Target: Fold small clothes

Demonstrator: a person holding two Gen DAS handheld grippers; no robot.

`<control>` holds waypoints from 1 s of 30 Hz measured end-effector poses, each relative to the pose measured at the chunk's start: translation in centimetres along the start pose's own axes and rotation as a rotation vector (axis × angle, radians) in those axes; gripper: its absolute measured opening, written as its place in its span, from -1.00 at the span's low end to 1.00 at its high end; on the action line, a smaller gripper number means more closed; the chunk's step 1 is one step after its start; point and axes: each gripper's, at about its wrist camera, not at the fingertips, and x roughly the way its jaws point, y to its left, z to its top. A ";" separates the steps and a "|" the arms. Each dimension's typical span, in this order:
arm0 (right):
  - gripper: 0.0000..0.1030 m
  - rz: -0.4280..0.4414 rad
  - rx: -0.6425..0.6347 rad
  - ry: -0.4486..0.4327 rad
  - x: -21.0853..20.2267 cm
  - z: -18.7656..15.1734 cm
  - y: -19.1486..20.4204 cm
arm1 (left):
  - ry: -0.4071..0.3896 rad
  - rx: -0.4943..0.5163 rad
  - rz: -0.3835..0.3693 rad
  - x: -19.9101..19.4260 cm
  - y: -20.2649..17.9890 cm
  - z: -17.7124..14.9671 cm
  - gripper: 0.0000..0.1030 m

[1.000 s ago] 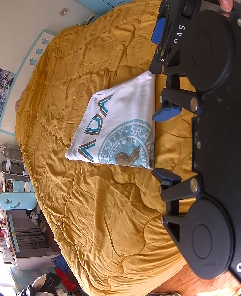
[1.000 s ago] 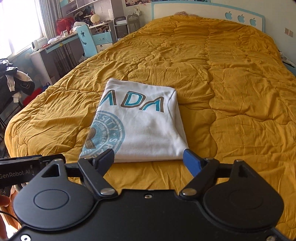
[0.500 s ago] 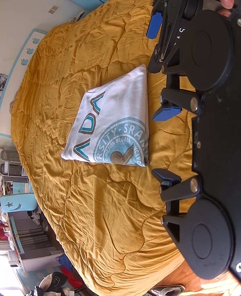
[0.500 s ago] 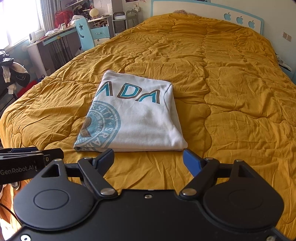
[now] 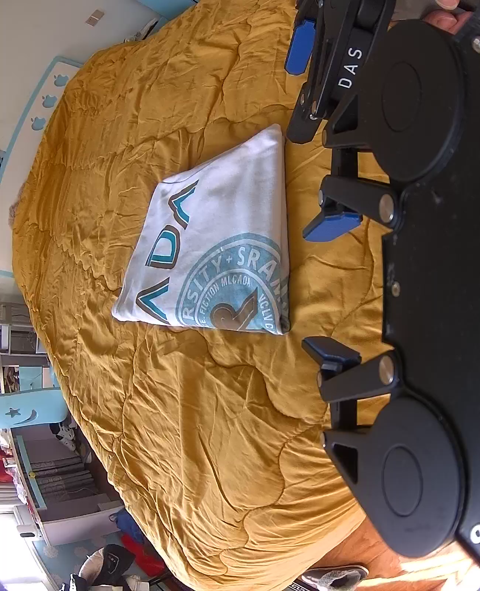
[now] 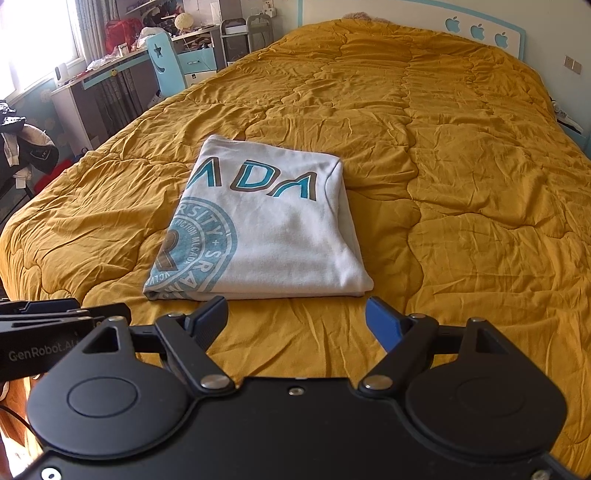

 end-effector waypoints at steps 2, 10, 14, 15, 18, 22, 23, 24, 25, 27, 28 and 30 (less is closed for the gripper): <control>0.60 -0.003 0.003 0.001 0.0 0.0 -0.1 | 0.005 -0.002 -0.002 0.1 0.0 0.0 0.17; 0.60 -0.003 -0.002 0.004 0.1 0.1 0.0 | 0.008 -0.006 -0.010 0.1 0.1 0.1 0.17; 0.60 -0.003 -0.008 0.003 0.1 0.1 0.2 | 0.013 -0.006 -0.006 0.1 0.1 0.1 0.17; 0.60 -0.003 -0.009 0.004 0.1 0.1 0.2 | 0.015 -0.006 -0.007 0.1 0.1 0.0 0.17; 0.60 -0.003 -0.008 0.005 0.0 0.1 0.3 | 0.019 -0.004 -0.006 0.1 0.1 0.0 0.17; 0.60 -0.006 -0.012 0.004 0.0 0.2 0.4 | 0.020 -0.006 -0.003 0.2 0.2 0.0 0.17; 0.60 -0.009 -0.015 0.004 0.0 0.2 0.4 | 0.020 -0.007 -0.005 0.1 0.2 0.0 0.17; 0.60 -0.007 -0.018 0.004 0.0 0.2 0.4 | 0.020 -0.005 -0.007 0.1 0.2 -0.1 0.18; 0.60 -0.005 -0.019 0.006 0.0 0.2 0.5 | 0.020 -0.004 -0.006 0.1 0.2 -0.1 0.17; 0.60 -0.002 -0.019 0.007 0.0 0.2 0.5 | 0.019 0.000 -0.006 0.1 0.1 0.0 0.17; 0.60 -0.002 -0.021 0.008 0.0 0.3 0.5 | 0.020 0.001 -0.007 0.1 0.1 0.0 0.18; 0.60 -0.006 -0.026 0.009 0.0 0.2 0.6 | 0.023 0.002 -0.009 0.1 0.1 0.0 0.18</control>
